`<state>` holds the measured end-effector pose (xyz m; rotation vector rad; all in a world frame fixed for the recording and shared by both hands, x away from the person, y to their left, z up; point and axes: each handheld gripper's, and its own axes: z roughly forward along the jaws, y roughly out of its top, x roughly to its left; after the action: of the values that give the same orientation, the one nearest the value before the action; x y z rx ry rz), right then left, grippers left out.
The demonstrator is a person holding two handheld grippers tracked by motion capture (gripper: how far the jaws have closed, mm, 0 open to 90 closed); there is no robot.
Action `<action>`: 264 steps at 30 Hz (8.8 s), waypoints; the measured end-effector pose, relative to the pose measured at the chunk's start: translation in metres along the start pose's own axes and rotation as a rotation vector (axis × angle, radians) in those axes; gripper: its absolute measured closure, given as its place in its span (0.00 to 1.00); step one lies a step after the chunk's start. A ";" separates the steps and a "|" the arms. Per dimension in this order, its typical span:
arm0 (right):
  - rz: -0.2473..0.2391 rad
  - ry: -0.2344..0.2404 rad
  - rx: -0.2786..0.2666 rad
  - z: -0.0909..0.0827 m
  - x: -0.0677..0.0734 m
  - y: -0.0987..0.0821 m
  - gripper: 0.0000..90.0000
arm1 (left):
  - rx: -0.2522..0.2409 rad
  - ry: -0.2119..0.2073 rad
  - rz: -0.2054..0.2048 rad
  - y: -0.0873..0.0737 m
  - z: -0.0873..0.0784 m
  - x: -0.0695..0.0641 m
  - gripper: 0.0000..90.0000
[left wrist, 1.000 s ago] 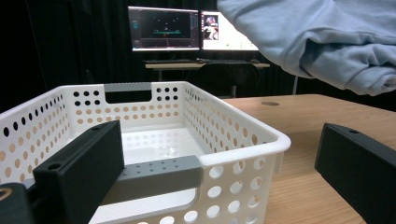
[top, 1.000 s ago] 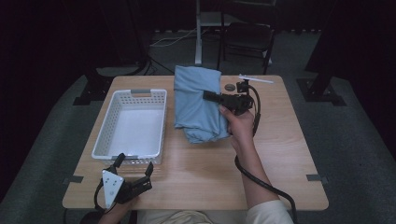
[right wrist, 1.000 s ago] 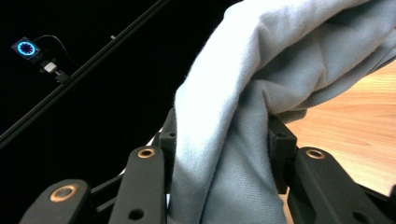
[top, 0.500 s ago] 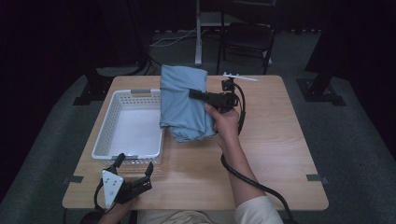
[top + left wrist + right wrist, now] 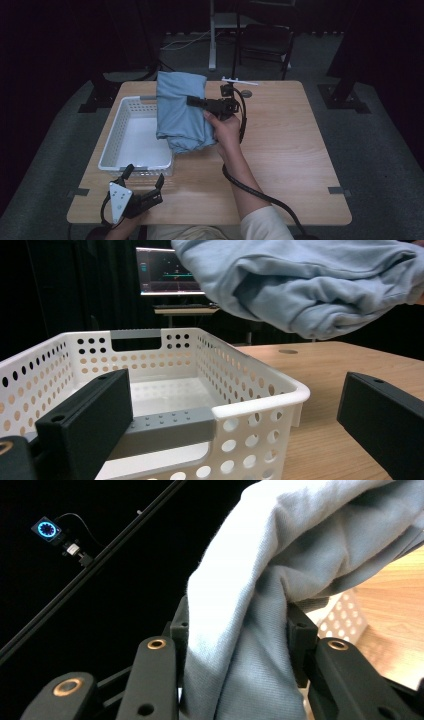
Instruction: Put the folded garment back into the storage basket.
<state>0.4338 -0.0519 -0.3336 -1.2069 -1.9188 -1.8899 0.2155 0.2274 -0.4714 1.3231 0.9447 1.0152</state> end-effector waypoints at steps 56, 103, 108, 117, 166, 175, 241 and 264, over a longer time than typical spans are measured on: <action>0.101 0.102 0.081 0.132 0.020 -0.027 0.68 | -0.012 -0.006 -0.003 0.000 -0.001 0.001 0.03; 0.023 -0.105 0.224 0.163 0.012 -0.046 0.65 | -0.016 -0.013 -0.005 0.000 -0.001 0.001 0.03; 0.015 -0.142 0.246 0.167 0.014 -0.047 0.55 | -0.016 -0.014 -0.005 0.000 -0.001 0.001 0.03; 0.037 -0.108 0.206 0.155 0.010 -0.044 0.53 | -0.015 -0.014 -0.005 0.000 -0.001 0.001 0.03; -0.526 -0.024 0.196 0.129 0.033 -0.080 0.01 | -0.014 -0.013 -0.004 0.000 -0.001 0.001 0.03; -0.574 -0.021 0.159 0.117 0.034 -0.084 0.01 | -0.014 -0.013 -0.004 0.000 -0.001 0.001 0.03; -0.583 -0.156 0.049 -0.004 0.021 -0.099 0.01 | -0.013 -0.013 -0.004 0.000 -0.001 0.001 0.03; -0.534 -0.266 0.004 -0.078 0.015 -0.113 0.01 | -0.011 -0.008 -0.003 0.000 -0.001 0.000 0.03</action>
<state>0.3200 -0.0995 -0.3951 -1.0602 -2.5957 -2.0344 0.2147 0.2281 -0.4718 1.3156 0.9338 1.0101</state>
